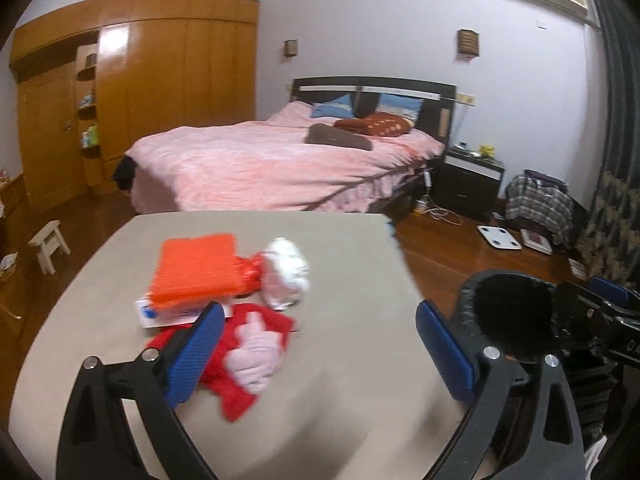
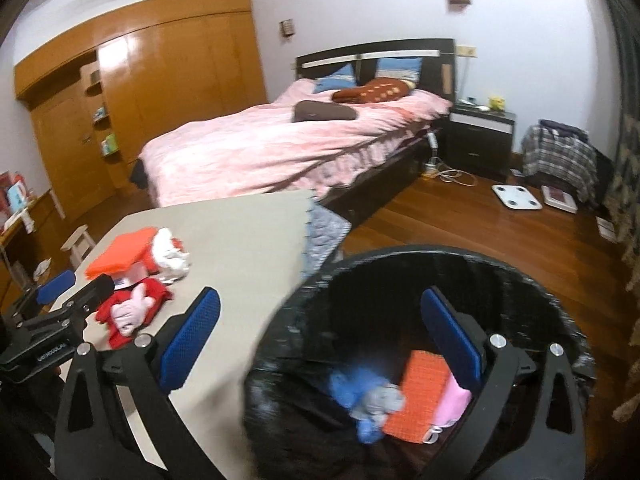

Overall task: Collect trash
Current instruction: 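Move both tools back to the remaining pile on the table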

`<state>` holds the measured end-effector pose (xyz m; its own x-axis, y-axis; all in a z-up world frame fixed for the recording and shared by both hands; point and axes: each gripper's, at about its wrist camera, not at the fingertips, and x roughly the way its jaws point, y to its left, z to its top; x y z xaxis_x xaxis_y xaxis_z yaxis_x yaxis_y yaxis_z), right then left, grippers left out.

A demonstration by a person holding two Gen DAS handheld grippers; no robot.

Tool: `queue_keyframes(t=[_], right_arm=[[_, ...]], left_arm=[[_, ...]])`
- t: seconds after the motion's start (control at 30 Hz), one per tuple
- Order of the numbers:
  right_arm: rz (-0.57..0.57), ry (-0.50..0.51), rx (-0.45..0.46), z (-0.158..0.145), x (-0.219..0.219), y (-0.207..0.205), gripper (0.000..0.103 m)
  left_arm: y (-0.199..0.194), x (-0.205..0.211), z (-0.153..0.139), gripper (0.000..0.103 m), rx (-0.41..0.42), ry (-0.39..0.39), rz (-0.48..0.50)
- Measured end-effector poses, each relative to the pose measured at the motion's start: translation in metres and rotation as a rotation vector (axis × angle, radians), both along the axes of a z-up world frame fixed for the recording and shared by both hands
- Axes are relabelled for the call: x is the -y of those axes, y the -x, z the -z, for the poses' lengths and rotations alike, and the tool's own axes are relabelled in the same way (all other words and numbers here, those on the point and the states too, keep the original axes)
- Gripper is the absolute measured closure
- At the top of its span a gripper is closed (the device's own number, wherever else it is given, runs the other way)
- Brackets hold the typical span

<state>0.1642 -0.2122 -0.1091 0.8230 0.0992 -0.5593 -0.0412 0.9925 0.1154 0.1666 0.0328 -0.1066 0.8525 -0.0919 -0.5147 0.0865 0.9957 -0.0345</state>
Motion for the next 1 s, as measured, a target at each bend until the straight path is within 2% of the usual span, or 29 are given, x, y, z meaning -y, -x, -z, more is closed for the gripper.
queue_keyframes(t=[0.43,0.83,1.0], right_arm=[[-0.145,0.013,-0.015,0.012,-0.087,-0.03,0.005],[-0.234,0.015,-0.06,0.035,-0.153,-0.055,0.005],[-0.273,0.033,-0.075,0.044,-0.177,-0.062,0.005]], left_arm=[[-0.002,-0.08,0.013,0.009,-0.003,-0.035,-0.151],[-0.005,-0.124,0.03,0.009,-0.022,-0.064,-0.214],[-0.004,-0.137,0.037,0.009,-0.032,-0.047,-0.237]])
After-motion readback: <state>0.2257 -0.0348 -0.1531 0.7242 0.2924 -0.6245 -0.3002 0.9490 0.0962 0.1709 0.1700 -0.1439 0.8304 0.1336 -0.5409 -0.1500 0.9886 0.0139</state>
